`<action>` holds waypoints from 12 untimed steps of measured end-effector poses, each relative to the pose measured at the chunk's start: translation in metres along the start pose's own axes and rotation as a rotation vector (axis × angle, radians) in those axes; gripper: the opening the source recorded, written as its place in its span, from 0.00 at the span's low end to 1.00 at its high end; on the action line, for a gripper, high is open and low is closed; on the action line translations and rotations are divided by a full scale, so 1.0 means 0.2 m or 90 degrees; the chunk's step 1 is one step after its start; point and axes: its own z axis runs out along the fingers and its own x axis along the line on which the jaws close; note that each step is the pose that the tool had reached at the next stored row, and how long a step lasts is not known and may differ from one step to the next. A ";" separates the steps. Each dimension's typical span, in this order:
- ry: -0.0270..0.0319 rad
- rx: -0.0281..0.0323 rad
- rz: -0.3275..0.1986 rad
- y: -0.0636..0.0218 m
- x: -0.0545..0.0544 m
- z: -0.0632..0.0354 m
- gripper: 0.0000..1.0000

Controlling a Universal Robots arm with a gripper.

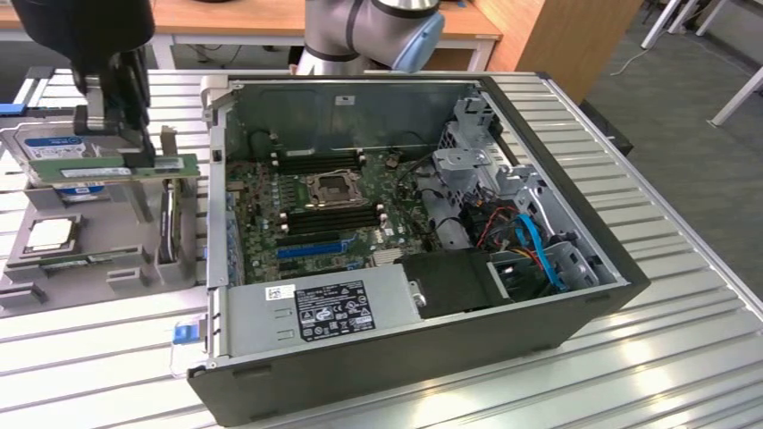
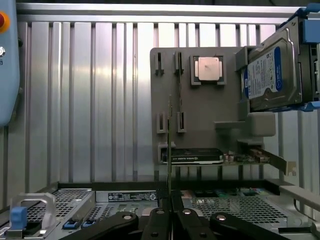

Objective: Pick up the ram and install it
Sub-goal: 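Pick up the ram and move it above insertion slot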

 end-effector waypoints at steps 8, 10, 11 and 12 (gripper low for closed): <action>-0.0001 0.0001 0.000 -0.091 0.00 -0.004 0.12; -0.0001 0.0001 0.000 -0.116 0.00 -0.005 0.12; 0.0000 0.0001 0.000 -0.128 0.00 -0.005 0.12; 0.0000 0.0000 0.000 -0.141 0.00 -0.006 0.12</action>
